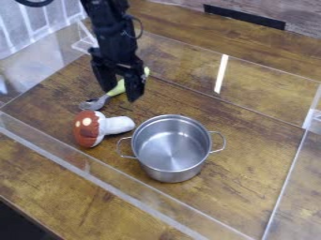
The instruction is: Move the green spoon to the left
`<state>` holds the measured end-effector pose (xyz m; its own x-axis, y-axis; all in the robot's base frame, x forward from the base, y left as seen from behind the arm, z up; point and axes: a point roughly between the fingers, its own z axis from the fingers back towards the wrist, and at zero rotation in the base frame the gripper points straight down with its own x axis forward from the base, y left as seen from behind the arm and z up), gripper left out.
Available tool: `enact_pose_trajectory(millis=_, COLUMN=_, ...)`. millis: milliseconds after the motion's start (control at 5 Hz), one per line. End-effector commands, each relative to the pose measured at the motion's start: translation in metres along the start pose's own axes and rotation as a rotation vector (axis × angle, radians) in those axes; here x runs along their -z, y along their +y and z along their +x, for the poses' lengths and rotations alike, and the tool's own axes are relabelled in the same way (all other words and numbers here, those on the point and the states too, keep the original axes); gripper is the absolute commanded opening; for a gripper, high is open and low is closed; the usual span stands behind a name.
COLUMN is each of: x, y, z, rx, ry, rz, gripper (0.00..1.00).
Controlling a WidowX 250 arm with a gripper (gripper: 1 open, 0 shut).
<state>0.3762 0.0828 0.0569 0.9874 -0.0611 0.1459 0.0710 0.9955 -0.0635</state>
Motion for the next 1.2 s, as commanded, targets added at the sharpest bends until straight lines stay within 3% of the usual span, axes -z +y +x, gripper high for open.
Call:
enact_pose_trajectory(millis=0, x=-0.015, y=0.008, z=0.005, rx=0.003, ry=-0.060, rz=0.015, gripper=1.00)
enact_pose_trajectory(millis=200, x=-0.005, y=0.004, z=0.000, rx=0.016, ry=-0.055, rz=0.008, gripper=1.00)
enact_pose_trajectory(millis=400, x=-0.014, y=0.017, z=0.002, rx=0.049, ry=-0.054, rz=-0.002, gripper=1.00)
enact_pose_trajectory(millis=600, x=-0.009, y=0.023, z=0.002, rx=0.073, ry=-0.043, rz=-0.011, gripper=0.00)
enact_pose_trajectory(millis=800, x=-0.015, y=0.030, z=0.002, rx=0.101, ry=-0.046, rz=-0.015, gripper=0.00)
enact_pose_trajectory(millis=1000, x=-0.038, y=0.041, z=0.012, rx=0.099, ry=-0.070, rz=-0.013, gripper=0.00)
